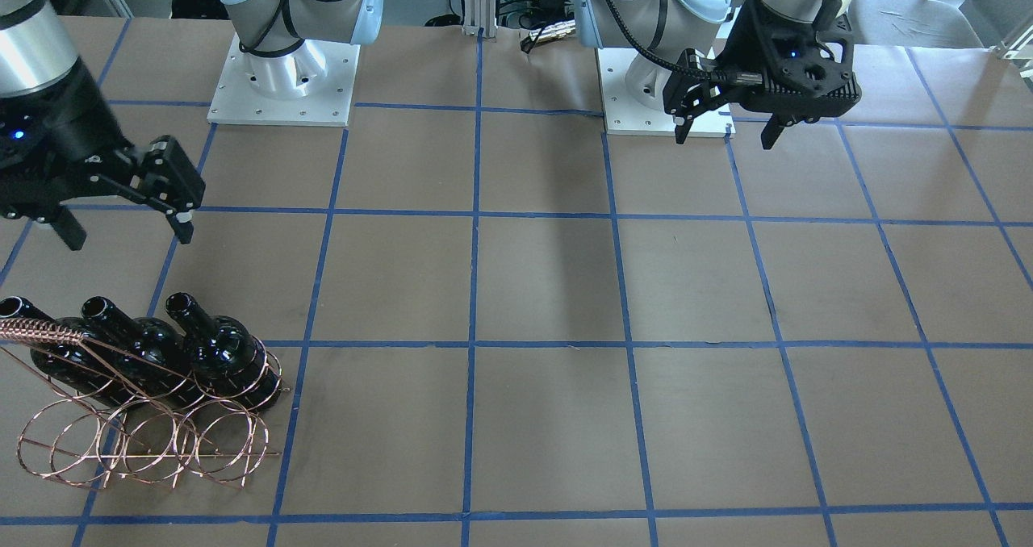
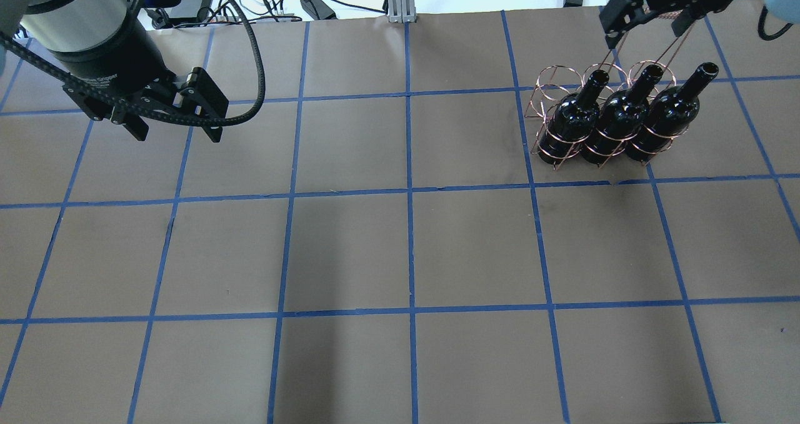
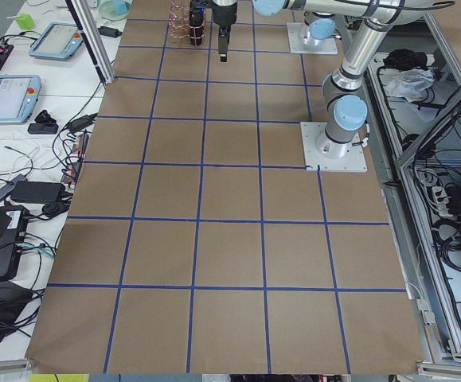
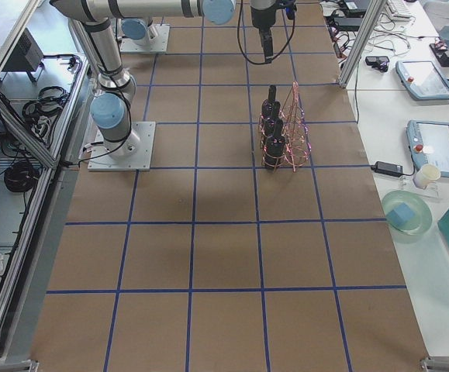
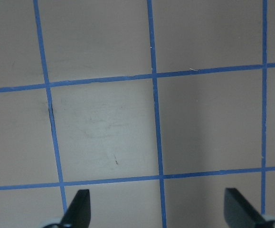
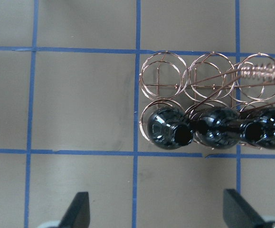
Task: Place wine into wine basket
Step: 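Open the right gripper and raise it off the bottle neck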
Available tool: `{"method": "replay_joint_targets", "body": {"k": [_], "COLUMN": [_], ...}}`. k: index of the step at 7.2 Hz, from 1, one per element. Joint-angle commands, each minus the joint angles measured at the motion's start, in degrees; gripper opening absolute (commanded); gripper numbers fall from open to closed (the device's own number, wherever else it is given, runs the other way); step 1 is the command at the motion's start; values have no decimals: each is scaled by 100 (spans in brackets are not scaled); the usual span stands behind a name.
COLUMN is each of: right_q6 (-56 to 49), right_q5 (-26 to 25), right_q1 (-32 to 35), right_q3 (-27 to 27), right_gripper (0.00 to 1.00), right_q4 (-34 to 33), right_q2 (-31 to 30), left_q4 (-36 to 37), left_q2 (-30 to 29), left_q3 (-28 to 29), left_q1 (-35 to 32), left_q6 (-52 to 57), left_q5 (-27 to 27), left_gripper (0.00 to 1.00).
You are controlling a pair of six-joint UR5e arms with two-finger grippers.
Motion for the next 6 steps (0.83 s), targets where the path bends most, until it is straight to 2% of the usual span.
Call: {"method": "replay_joint_targets", "body": {"k": [1, 6], "right_q6": [614, 455], "right_q5": [-218, -124], "right_q1": [274, 204], "right_q3": [417, 481], "right_gripper": [98, 99], "right_q4": [93, 136], "right_q2": [-400, -525], "left_q4": [0, -26], "left_q2": [-2, 7], "left_q3": [-7, -16], "left_q1": [-1, -1], "left_q6": [26, 8], "left_q5": [-7, 54], "left_gripper": [100, 100]}}
